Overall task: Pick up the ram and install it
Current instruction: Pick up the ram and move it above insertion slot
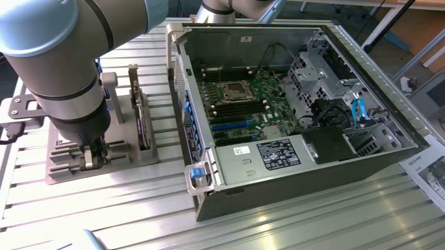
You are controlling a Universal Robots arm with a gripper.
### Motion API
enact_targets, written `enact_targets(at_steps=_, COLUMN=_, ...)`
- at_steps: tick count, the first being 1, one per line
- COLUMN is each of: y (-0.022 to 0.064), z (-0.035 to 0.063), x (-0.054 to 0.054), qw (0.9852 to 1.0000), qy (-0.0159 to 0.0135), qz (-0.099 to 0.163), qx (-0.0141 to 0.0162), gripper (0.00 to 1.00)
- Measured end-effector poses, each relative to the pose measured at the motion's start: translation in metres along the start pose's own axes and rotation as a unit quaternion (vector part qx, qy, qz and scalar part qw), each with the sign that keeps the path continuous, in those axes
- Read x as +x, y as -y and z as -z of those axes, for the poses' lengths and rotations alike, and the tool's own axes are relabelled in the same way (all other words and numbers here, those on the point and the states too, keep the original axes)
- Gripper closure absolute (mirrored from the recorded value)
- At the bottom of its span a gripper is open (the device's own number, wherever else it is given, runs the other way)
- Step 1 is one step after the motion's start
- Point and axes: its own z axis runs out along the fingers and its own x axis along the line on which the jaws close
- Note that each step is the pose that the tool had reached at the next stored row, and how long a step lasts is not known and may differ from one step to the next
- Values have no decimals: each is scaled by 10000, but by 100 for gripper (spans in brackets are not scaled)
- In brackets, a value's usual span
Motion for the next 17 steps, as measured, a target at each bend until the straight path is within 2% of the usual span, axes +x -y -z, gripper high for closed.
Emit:
enact_targets(at_steps=7, y=1, z=-36, x=0, qw=10000, qy=-1, qz=0, qx=0, gripper=76)
enact_targets(at_steps=17, y=1, z=-27, x=0, qw=10000, qy=-2, qz=0, qx=0, gripper=76)
